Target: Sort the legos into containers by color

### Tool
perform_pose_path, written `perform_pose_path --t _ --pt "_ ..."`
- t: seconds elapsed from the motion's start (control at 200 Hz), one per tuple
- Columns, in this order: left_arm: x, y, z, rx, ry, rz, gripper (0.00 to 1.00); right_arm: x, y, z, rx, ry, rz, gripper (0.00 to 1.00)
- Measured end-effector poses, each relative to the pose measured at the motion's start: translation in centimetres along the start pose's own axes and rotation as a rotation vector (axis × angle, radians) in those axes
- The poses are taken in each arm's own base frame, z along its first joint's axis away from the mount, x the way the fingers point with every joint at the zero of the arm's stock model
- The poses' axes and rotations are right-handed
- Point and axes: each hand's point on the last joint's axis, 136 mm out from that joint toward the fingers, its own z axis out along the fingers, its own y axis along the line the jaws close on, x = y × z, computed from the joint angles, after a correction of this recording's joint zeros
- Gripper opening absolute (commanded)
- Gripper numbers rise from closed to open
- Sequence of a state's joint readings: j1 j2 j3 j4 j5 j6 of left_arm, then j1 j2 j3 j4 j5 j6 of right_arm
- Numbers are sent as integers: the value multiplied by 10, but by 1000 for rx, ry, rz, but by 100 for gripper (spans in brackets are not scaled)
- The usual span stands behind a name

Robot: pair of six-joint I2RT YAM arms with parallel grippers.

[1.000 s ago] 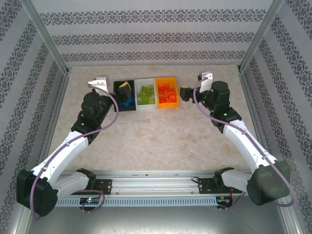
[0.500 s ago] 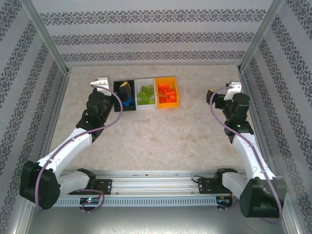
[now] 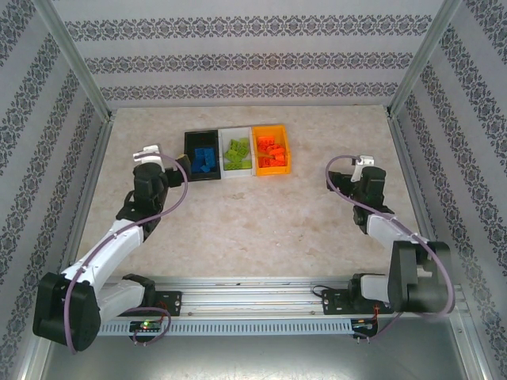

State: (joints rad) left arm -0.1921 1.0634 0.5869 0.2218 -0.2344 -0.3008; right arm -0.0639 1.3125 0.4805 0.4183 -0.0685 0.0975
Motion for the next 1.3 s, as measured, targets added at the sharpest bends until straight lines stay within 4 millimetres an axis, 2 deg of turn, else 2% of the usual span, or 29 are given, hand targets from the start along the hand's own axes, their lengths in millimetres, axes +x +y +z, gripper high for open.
perform_pose_path --t 0.215,0.49,0.63,0.974,1.054,1.229,1.299 --pt "25 46 4 -126 22 22 100 1 -1 13 -3 -22 -2 98" --pt "67 82 25 -209 83 75 100 4 0 21 -15 -30 -2 98" --pt "82 86 38 -203 107 106 100 1 2 21 -27 -43 -4 98" --pt "87 77 60 -148 61 148 100 -6 6 22 -46 -72 -23 98" --pt "90 76 62 -141 64 155 100 -6 8 23 -49 -76 -35 98" --pt "83 71 61 -111 15 158 100 -8 11 23 -56 -88 -51 98" --pt "86 71 58 -96 9 162 100 -8 13 22 -60 -96 -61 98"
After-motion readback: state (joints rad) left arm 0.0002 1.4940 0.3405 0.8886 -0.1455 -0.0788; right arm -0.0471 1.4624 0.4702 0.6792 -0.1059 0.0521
